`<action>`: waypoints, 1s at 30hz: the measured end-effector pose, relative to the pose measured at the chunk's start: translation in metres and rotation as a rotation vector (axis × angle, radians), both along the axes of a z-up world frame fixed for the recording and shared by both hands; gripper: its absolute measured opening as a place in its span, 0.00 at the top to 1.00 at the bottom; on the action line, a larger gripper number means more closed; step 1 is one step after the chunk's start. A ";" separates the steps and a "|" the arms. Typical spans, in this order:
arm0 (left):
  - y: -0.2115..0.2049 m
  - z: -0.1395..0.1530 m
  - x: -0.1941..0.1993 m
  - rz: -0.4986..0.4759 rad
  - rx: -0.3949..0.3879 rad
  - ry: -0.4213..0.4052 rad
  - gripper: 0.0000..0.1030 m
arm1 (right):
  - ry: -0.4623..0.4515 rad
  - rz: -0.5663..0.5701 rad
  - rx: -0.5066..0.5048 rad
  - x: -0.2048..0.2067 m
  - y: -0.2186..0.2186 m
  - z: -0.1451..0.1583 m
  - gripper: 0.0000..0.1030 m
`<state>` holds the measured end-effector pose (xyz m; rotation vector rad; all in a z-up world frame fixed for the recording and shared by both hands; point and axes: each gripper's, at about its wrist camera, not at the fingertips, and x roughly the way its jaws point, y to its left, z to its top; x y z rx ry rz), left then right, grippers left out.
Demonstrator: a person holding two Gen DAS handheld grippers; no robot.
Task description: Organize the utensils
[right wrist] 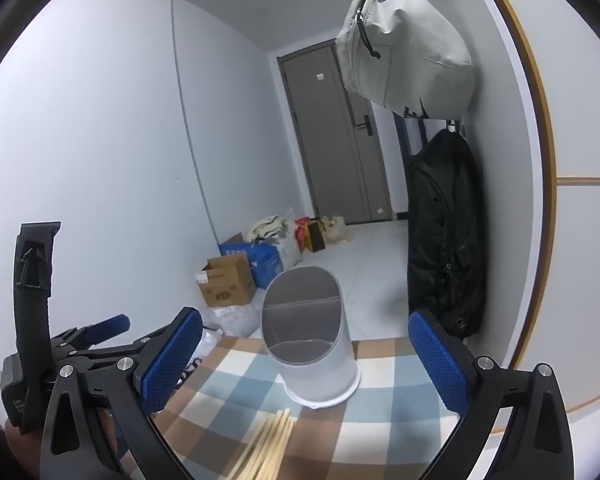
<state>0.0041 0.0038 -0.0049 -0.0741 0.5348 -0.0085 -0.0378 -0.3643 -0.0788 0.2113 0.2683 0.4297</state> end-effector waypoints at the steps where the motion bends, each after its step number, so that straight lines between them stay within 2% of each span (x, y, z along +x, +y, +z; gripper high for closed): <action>1: 0.000 0.000 0.000 0.001 -0.003 0.000 0.01 | 0.001 0.000 0.000 0.000 0.000 0.000 0.00; 30: 0.003 -0.003 -0.001 -0.003 0.002 0.012 0.01 | 0.001 -0.011 0.002 -0.002 -0.003 0.002 0.00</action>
